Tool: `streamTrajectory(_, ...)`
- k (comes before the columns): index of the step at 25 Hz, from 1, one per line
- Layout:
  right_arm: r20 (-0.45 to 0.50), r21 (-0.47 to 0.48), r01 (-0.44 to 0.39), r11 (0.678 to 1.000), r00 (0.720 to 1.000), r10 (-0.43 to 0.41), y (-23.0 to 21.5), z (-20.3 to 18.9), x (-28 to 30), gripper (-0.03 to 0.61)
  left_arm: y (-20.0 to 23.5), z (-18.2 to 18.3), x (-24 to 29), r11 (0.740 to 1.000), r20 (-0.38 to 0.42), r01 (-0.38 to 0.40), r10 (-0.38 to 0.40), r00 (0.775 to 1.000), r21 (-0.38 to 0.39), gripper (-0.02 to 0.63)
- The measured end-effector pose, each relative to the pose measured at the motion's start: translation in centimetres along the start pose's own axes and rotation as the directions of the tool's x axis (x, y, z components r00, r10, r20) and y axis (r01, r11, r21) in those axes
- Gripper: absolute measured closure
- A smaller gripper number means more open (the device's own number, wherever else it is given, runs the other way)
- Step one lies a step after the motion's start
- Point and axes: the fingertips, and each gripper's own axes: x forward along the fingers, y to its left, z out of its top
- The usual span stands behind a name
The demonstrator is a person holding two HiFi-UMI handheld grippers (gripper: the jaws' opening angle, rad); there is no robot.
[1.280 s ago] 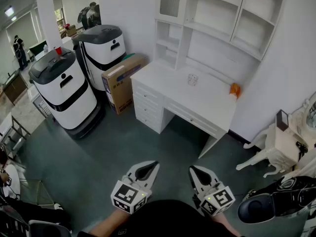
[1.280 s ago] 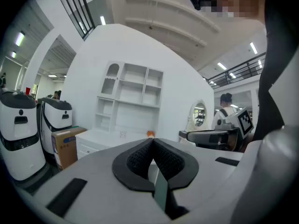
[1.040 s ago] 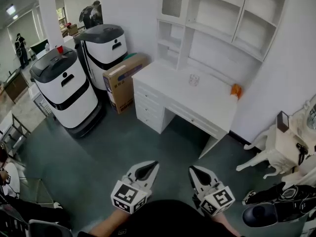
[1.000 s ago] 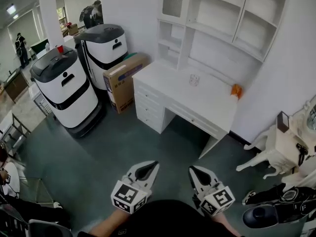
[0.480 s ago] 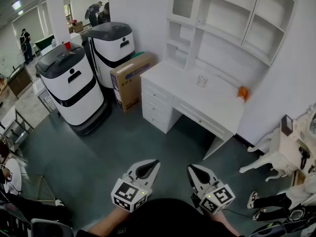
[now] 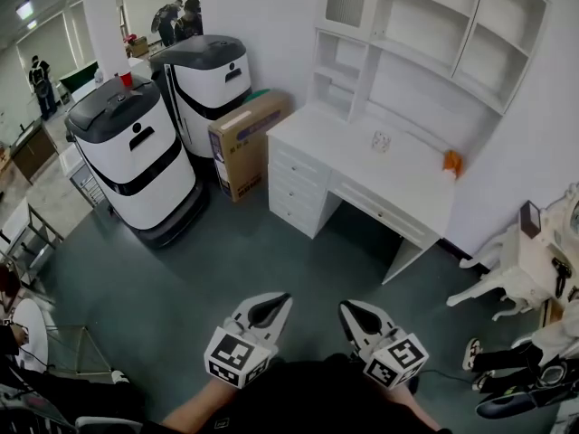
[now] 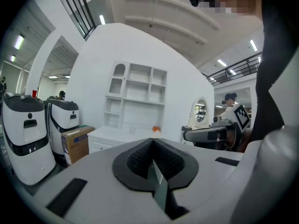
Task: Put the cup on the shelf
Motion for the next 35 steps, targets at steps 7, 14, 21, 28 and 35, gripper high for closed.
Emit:
streamTrajectory(7,-0.043,0.015,0.017,1.0,0.999,-0.016,-1.2,-0.3,1.4,0.563,1.2,0.4,1.1,0.994,0.051,0.066,-0.061,0.997,-0.089,0.603)
streamTrajectory(14,-0.062,0.039,-0.049,0.998,0.997,0.051,-5.0,0.5,5.4,0.562,3.1,2.2,6.0,0.997,0.065,0.049,-0.045,0.997,-0.063,0.603)
streamTrajectory(21,-0.054,0.021,-0.076,0.997,0.996,0.077,-12.3,3.6,8.5,0.561,6.4,4.3,13.4,0.997,0.048,0.024,-0.021,0.999,-0.072,0.604)
streamTrajectory(28,-0.05,0.04,-0.048,0.998,0.997,0.05,-20.9,6.1,8.9,0.561,6.6,6.5,22.3,0.997,0.032,0.039,-0.037,0.999,-0.06,0.603)
streamTrajectory(35,-0.081,0.075,-0.015,0.997,0.996,0.021,-27.2,5.9,7.5,0.561,6.7,6.3,28.5,0.996,-0.001,0.027,-0.027,1.0,-0.088,0.603)
